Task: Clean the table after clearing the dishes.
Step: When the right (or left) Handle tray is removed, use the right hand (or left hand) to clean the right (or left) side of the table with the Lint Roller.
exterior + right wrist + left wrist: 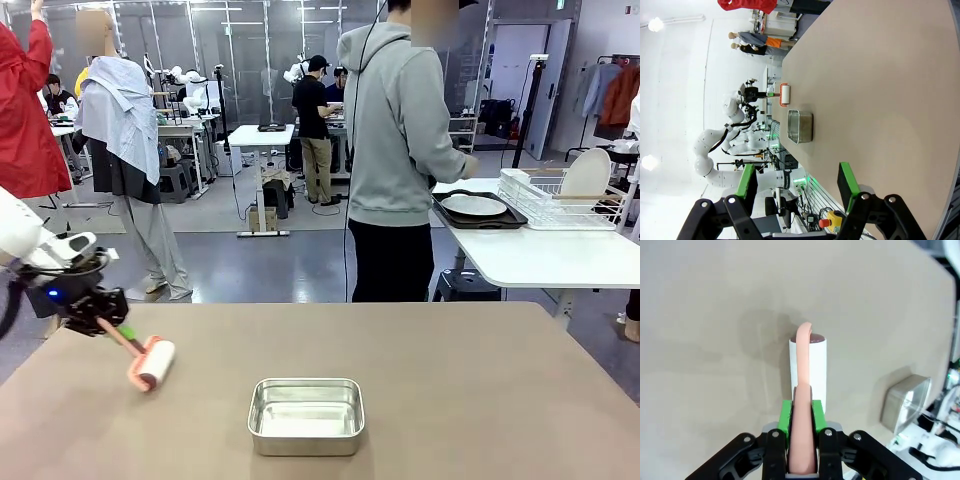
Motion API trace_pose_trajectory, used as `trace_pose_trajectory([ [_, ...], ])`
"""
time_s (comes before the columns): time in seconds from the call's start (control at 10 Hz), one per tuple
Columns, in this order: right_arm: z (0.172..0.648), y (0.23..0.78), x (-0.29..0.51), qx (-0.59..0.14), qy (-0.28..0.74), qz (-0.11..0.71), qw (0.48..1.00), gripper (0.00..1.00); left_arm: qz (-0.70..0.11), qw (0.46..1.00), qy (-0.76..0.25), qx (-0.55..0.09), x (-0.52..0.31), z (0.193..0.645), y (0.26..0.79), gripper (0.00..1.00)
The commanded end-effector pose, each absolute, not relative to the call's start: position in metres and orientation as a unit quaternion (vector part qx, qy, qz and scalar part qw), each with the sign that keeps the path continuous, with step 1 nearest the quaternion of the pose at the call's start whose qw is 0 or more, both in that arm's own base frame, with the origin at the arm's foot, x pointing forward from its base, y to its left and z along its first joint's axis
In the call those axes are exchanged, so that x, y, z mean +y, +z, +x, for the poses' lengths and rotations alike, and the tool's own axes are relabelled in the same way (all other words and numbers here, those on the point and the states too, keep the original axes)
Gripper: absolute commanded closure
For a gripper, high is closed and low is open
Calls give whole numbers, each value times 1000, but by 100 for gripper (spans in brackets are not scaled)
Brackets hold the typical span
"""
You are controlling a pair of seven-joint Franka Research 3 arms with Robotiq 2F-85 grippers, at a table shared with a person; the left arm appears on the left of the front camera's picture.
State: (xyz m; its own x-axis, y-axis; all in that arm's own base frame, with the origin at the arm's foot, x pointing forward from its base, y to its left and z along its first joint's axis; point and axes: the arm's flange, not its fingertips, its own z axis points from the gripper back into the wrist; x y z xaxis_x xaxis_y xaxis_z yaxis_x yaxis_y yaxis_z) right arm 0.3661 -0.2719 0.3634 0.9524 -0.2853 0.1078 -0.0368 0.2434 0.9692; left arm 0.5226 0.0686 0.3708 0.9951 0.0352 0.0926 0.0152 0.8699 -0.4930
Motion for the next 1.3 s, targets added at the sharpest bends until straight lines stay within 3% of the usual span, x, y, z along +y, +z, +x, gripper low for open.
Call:
trace_pose_trajectory([
  [0.0, 363, 367, -269, -127, -79, 610, 778, 19, -115, 991, 50, -37, 123, 504, 354, 79],
  [0.3, 363, 367, -269, -127, -79, 610, 778, 19, -73, 994, 60, -47, 153, 483, 394, 79],
  [0.5, 363, 367, -269, -127, -79, 610, 778, 19, -86, 994, 17, -68, 145, 453, 444, 79],
  [0.8, 363, 367, -269, -127, -79, 610, 778, 19, -64, 986, -51, -147, 124, 389, 530, 79],
  [0.9, 363, 367, -269, -127, -79, 610, 778, 19, -71, 993, -4, -95, 139, 440, 478, 79],
  [1.2, 363, 367, -269, -127, -79, 610, 778, 19, -71, 993, -4, -95, 139, 440, 478, 79],
])
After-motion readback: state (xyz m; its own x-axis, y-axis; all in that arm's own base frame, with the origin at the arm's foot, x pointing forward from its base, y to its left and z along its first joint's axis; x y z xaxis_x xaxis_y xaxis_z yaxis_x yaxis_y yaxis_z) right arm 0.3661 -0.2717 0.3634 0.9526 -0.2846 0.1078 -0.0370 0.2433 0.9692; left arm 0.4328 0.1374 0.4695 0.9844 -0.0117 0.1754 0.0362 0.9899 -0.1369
